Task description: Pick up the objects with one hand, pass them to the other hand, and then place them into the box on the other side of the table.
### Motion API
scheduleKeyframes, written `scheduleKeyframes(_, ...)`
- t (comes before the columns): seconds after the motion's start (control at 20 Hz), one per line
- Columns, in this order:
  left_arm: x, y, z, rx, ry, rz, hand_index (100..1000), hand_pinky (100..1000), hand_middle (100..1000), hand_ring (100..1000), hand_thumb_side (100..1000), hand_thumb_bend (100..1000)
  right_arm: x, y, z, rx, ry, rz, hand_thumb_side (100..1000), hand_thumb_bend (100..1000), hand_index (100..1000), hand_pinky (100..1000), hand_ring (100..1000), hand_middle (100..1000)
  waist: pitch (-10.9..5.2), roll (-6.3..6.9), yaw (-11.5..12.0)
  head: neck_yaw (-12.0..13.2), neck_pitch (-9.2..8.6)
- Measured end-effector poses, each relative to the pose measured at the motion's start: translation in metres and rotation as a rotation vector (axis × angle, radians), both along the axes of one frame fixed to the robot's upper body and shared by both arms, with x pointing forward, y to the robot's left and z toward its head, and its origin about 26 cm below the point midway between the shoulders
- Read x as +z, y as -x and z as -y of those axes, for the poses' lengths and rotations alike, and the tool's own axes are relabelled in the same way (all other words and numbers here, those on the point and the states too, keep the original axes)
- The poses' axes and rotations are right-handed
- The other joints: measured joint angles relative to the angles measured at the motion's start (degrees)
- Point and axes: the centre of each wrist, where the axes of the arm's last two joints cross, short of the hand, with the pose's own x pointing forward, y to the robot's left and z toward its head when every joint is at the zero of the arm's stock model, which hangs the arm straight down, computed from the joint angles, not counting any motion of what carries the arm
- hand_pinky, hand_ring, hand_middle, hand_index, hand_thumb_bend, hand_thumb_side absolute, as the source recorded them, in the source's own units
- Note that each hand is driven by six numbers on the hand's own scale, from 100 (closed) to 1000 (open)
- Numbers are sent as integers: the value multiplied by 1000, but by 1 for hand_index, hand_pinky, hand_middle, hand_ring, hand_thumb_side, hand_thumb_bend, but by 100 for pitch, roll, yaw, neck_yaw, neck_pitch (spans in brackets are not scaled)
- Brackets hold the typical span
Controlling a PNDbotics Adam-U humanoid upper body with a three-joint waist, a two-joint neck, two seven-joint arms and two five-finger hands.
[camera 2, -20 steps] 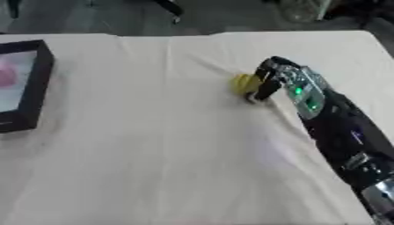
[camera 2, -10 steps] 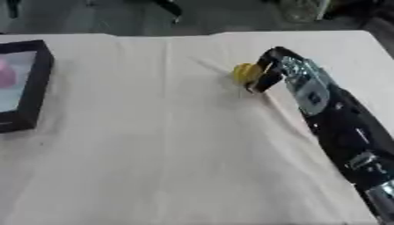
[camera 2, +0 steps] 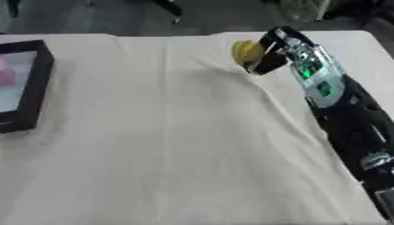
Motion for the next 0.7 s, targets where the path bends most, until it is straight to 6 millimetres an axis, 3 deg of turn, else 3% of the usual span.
scheduleKeyframes(0.7,22,0,-8,14,-86,-2,796,675,653,671,563,437,-11,40,-64,255,-182,84,100,420,574,778,619,588,0,37,45,214,3)
